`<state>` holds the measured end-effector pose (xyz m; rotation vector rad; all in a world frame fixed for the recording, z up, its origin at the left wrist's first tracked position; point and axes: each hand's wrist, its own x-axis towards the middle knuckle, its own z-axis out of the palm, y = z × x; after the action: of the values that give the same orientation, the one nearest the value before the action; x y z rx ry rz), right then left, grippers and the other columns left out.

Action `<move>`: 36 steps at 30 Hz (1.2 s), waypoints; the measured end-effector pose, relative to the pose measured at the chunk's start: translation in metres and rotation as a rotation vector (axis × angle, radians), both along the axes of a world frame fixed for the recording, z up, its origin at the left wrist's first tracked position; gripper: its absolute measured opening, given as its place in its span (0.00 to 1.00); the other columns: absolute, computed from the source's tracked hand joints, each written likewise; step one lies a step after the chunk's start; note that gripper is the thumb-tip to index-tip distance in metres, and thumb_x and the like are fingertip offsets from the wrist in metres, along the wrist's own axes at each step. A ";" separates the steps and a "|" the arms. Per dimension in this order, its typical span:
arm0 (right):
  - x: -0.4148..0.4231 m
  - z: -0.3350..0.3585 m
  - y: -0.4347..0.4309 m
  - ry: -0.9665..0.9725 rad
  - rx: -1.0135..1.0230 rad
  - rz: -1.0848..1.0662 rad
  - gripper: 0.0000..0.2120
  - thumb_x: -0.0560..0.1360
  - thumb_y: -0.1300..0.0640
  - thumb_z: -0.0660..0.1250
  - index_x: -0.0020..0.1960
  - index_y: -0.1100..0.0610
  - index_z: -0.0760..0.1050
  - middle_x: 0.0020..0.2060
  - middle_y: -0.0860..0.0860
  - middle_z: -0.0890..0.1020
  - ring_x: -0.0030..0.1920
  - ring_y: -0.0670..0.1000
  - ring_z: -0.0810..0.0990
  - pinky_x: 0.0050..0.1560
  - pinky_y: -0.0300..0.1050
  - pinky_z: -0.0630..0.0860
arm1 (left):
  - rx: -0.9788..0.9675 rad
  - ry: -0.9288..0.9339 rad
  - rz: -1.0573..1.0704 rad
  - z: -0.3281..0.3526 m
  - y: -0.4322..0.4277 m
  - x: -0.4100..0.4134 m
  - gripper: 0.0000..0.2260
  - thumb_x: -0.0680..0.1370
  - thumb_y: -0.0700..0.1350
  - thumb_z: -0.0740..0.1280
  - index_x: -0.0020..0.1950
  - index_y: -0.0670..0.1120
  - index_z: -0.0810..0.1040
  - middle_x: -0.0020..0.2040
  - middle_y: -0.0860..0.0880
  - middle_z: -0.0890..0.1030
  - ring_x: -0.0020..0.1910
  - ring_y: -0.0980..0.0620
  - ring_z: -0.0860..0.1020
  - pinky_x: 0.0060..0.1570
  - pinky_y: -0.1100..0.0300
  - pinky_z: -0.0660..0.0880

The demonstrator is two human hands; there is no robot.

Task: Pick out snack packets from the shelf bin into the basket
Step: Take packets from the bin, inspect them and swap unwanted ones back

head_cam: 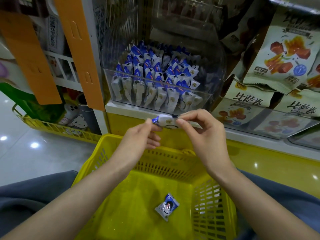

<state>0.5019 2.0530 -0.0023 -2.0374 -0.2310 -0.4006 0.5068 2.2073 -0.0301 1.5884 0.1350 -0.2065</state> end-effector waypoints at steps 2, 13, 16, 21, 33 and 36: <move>-0.003 -0.002 0.001 -0.049 -0.089 0.079 0.04 0.70 0.61 0.71 0.41 0.53 0.79 0.43 0.42 0.77 0.48 0.40 0.77 0.51 0.33 0.73 | -0.245 0.112 -0.025 0.005 0.002 0.001 0.21 0.80 0.56 0.51 0.47 0.46 0.79 0.41 0.46 0.83 0.38 0.52 0.82 0.41 0.62 0.79; -0.008 -0.009 0.012 0.342 0.135 0.122 0.12 0.75 0.58 0.65 0.56 0.48 0.70 0.51 0.44 0.78 0.46 0.37 0.79 0.45 0.33 0.77 | -0.266 0.025 0.048 0.005 0.001 -0.005 0.09 0.77 0.41 0.64 0.57 0.48 0.76 0.44 0.51 0.85 0.45 0.55 0.82 0.48 0.59 0.77; -0.006 -0.009 0.010 0.567 0.388 0.137 0.07 0.77 0.59 0.61 0.54 0.55 0.74 0.45 0.49 0.82 0.38 0.39 0.82 0.37 0.33 0.77 | -0.126 -0.034 -0.028 0.003 -0.002 -0.008 0.12 0.77 0.40 0.64 0.60 0.50 0.74 0.42 0.52 0.84 0.40 0.60 0.81 0.36 0.70 0.74; -0.003 -0.011 0.011 0.647 0.507 0.074 0.09 0.77 0.61 0.62 0.56 0.62 0.74 0.48 0.57 0.82 0.34 0.43 0.82 0.33 0.36 0.78 | 0.305 -0.313 0.032 -0.007 0.000 -0.008 0.16 0.75 0.40 0.67 0.60 0.52 0.70 0.53 0.51 0.75 0.48 0.55 0.76 0.47 0.66 0.72; -0.006 -0.018 0.013 0.699 0.465 0.114 0.16 0.77 0.58 0.62 0.59 0.67 0.65 0.38 0.52 0.81 0.31 0.43 0.81 0.31 0.35 0.77 | 0.355 -0.376 -0.150 -0.006 0.006 -0.009 0.08 0.75 0.41 0.68 0.51 0.51 0.77 0.46 0.55 0.81 0.42 0.61 0.77 0.37 0.72 0.71; -0.008 -0.018 0.015 0.698 0.466 0.135 0.14 0.76 0.59 0.63 0.57 0.66 0.65 0.43 0.55 0.81 0.32 0.44 0.81 0.31 0.36 0.78 | 0.490 -0.455 -0.173 -0.005 0.010 -0.013 0.07 0.77 0.41 0.64 0.54 0.51 0.76 0.47 0.54 0.80 0.44 0.61 0.77 0.41 0.68 0.74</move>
<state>0.4936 2.0679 -0.0206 -1.5750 0.1463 0.3259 0.4939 2.2169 -0.0354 2.0956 -0.3307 0.0658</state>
